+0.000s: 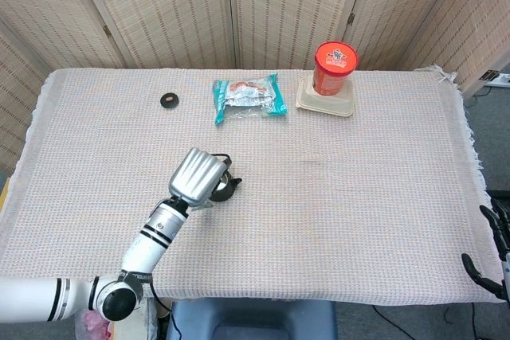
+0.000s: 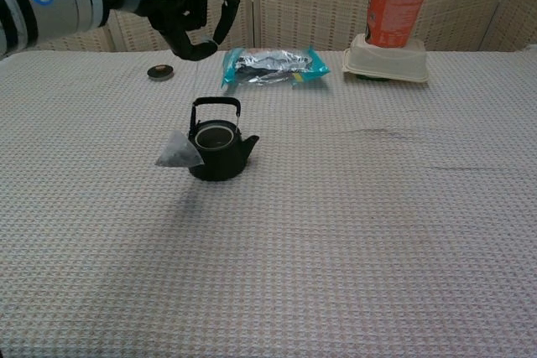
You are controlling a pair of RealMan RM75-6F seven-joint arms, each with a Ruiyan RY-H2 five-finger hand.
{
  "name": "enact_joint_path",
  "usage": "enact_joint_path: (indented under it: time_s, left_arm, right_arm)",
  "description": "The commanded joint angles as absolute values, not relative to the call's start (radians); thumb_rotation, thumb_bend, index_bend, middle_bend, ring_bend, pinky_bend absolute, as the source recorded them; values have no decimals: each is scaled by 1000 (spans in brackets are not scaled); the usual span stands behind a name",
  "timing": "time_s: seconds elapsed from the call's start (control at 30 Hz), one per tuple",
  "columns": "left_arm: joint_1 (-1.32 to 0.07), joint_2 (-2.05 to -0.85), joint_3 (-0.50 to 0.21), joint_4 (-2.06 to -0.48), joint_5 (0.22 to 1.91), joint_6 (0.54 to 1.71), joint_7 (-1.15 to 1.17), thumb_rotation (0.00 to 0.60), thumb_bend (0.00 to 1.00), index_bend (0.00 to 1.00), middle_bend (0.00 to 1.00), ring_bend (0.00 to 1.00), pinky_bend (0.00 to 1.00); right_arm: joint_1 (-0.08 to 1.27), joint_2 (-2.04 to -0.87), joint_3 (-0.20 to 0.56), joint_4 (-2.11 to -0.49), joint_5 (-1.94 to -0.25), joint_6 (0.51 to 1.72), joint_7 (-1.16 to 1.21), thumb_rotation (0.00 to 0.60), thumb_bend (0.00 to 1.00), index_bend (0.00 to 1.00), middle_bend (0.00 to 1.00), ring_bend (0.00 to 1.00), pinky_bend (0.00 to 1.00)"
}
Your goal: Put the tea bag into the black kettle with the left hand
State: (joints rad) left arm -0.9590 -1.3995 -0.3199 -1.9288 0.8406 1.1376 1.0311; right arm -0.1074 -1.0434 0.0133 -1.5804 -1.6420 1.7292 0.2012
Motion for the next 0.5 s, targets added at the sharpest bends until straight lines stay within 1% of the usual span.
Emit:
enact_joint_path:
  time_s: [0.03, 0.13, 0.23, 0.33, 0.5]
  left_arm:
    - [-993, -1405, -332, -1903, 809, 1134, 1041, 600, 435, 600, 1000, 1000, 1000]
    - [-1024, -1401, -335, -1885, 790, 1130, 1055, 600, 435, 600, 1000, 1000, 1000]
    - [-1054, -1398, -319, -1855, 812, 1130, 1085, 600, 436, 601, 1000, 1000, 1000]
    - [-1073, -1410, -308, -1829, 821, 1159, 1113, 600, 436, 602, 1000, 1000, 1000]
    - [-1077, -1406, -297, -1802, 816, 1157, 1077, 600, 436, 603, 1000, 1000, 1000]
  right_arm:
    - [-105, -1038, 21, -1584, -1627, 1722, 212, 600, 269, 0, 0, 0, 0]
    - [-105, -1036, 26, -1586, -1614, 1718, 220, 600, 269, 0, 0, 0, 0]
    - [-102, -1035, 28, -1590, -1597, 1702, 219, 600, 269, 0, 0, 0, 0]
    - [-98, -1035, 33, -1596, -1585, 1691, 210, 600, 269, 0, 0, 0, 0]
    - [-97, -1038, 41, -1605, -1569, 1684, 194, 600, 269, 0, 0, 0, 0]
